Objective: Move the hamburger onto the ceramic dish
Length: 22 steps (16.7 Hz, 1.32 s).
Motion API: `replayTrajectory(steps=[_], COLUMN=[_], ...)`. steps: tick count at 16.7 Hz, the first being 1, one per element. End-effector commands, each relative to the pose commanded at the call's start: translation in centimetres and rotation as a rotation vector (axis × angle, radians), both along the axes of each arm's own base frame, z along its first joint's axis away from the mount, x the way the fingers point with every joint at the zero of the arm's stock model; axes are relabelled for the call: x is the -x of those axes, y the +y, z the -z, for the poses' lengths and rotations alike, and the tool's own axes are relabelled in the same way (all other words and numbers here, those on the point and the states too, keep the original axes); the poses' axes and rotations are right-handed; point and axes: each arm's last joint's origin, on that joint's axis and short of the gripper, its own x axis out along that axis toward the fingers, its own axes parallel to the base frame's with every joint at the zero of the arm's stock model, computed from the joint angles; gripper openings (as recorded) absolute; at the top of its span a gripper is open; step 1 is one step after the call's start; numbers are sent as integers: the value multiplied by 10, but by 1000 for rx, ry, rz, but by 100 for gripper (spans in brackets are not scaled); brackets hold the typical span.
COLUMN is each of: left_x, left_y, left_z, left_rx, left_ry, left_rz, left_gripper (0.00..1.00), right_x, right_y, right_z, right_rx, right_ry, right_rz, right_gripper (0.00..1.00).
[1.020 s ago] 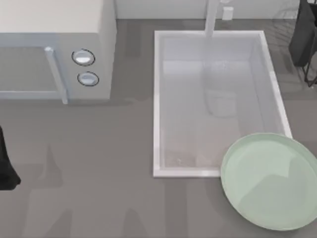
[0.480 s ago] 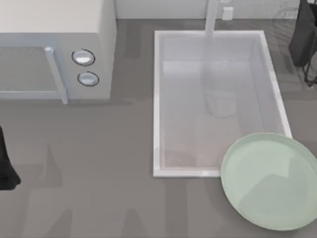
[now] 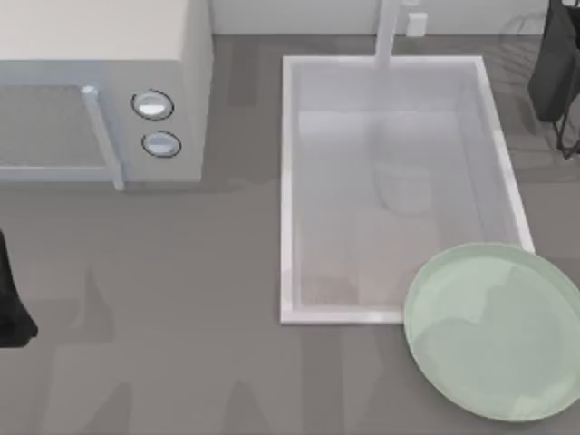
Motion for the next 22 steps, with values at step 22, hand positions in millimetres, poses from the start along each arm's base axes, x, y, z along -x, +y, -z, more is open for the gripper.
replayTrajectory(steps=[22], left_x=[0], left_y=[0], left_z=[0], left_rx=[0], left_ry=[0], left_rz=[0], left_gripper=[100], right_x=[-21], right_y=[109], right_z=[-39], right_rx=[15], right_ry=[31], right_rz=[444], right_gripper=[0])
